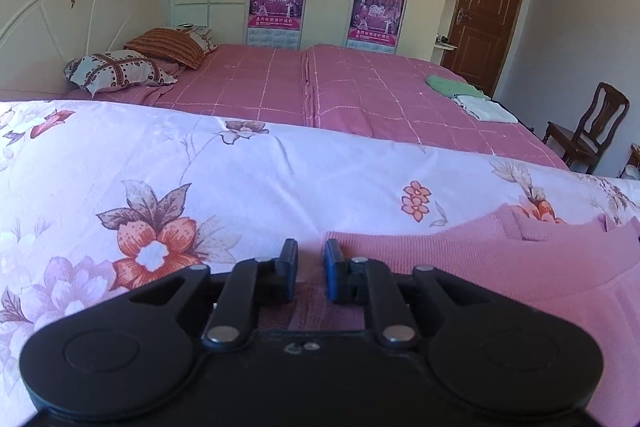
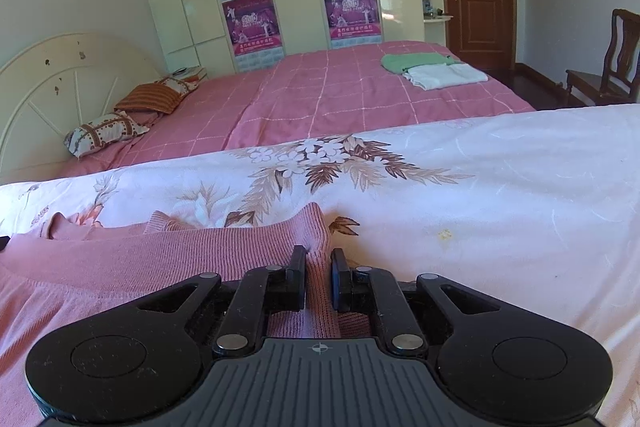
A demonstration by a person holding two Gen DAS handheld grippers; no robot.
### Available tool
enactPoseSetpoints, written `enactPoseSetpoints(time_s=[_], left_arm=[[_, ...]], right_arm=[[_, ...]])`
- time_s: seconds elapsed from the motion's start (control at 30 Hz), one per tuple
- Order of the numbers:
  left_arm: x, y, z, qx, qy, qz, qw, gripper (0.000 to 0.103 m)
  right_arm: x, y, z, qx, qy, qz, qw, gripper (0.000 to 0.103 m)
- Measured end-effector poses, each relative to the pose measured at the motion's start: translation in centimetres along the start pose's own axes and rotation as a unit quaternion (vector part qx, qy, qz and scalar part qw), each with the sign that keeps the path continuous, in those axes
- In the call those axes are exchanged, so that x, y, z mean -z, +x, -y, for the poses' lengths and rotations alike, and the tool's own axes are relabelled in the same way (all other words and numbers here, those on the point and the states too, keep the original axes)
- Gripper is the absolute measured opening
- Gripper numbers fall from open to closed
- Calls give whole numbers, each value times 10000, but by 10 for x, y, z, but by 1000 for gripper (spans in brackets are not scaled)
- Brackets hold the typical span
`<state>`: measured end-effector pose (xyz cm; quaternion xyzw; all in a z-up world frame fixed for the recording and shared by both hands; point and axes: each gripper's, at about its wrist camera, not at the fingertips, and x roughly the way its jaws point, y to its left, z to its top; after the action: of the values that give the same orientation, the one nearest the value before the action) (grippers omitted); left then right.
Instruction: Fold small clothes
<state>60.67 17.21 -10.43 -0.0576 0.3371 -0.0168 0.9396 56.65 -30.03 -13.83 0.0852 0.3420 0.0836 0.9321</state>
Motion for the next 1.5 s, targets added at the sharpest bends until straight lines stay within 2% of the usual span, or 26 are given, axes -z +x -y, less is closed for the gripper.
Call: enactPoseSetpoints(time_s=[0.03, 0.07, 0.13, 0.17, 0.23, 0.3, 0.4, 0.47, 0.6, 0.67, 0.7, 0.73, 0.8, 0.83, 0.87, 0.9, 0.93, 1.03, 1.17, 1.23, 1.33, 1.4, 1.5], left_arm=[[0, -2, -3, -64, -65, 8, 10000, 38], [-1, -5, -5, -165, -122, 60, 9998, 46], [0, -20, -16, -546, -435, 301, 9971, 89], [1, -31, -21, -720, -628, 461, 9944, 90], [4, -55, -28, -533, -741, 608, 9940, 78], [12, -77, -24, -313, -643, 671, 9952, 76], [27, -111, 8, 97, -231, 953, 9951, 82], [40, -123, 34, 300, 80, 1055, 9939, 87], [65, -118, 85, 637, 701, 835, 9920, 86], [76, -105, 105, 507, 1094, 595, 9909, 85], [81, -94, 109, 382, 1211, 367, 9912, 84], [87, -83, 108, 314, 1209, 159, 9920, 87], [89, -78, 92, 511, 784, 189, 9954, 88], [86, -79, 89, 464, 727, 159, 9962, 88], [82, -83, 90, 258, 787, 140, 9965, 87], [83, -92, 92, 121, 807, 208, 9964, 81], [83, -103, 92, 147, 743, 327, 9966, 82], [83, -123, 105, 610, 636, 602, 9943, 84], [91, -121, 149, 835, 950, 482, 9908, 85], [100, -114, 164, 814, 1053, 308, 9906, 83], [118, -102, 170, 642, 1022, 81, 9927, 85], [123, -102, 172, 563, 1064, 173, 9926, 86], [118, -107, 173, 485, 1031, 140, 9934, 84]], right_arm=[[-1, 0, -2, 46, -46, -8, 10000, 15], [-2, 1, -3, 88, -64, -10, 9999, 21], [-4, -3, -2, 236, -55, 7, 9997, 49], [-4, -8, -2, 378, -66, 82, 9992, 54], [-3, -27, 0, 659, -61, 431, 9969, 56], [2, -47, 2, 661, 28, 532, 9964, 55], [14, -73, -14, 148, -243, 557, 9980, 47], [25, -81, -33, -209, -457, 504, 9975, 46], [45, -79, -74, -544, -717, 386, 9952, 41], [52, -72, -90, -580, -878, 314, 9940, 41], [57, -66, -96, -465, -988, 224, 9938, 41], [61, -58, -100, -276, -1119, 83, 9933, 41], [69, -52, -98, -117, -1221, 163, 9923, 41], [70, -50, -95, -76, -1182, 167, 9928, 41], [69, -49, -93, -22, -1128, 150, 9935, 41], [68, -52, -91, 54, -1084, 139, 9940, 41], [66, -58, -90, 99, -1023, 173, 9946, 41], [66, -89, -95, -214, -976, 524, 9936, 41], [73, -104, -121, -680, -1075, 551, 9903, 41], [81, -104, -134, -827, -1181, 491, 9883, 41], [96, -94, -147, -805, -1366, 320, 9868, 41], [106, -83, -148, -686, -1390, 128, 9878, 41], [116, -82, -152, -540, -1478, 269, 9872, 41]])
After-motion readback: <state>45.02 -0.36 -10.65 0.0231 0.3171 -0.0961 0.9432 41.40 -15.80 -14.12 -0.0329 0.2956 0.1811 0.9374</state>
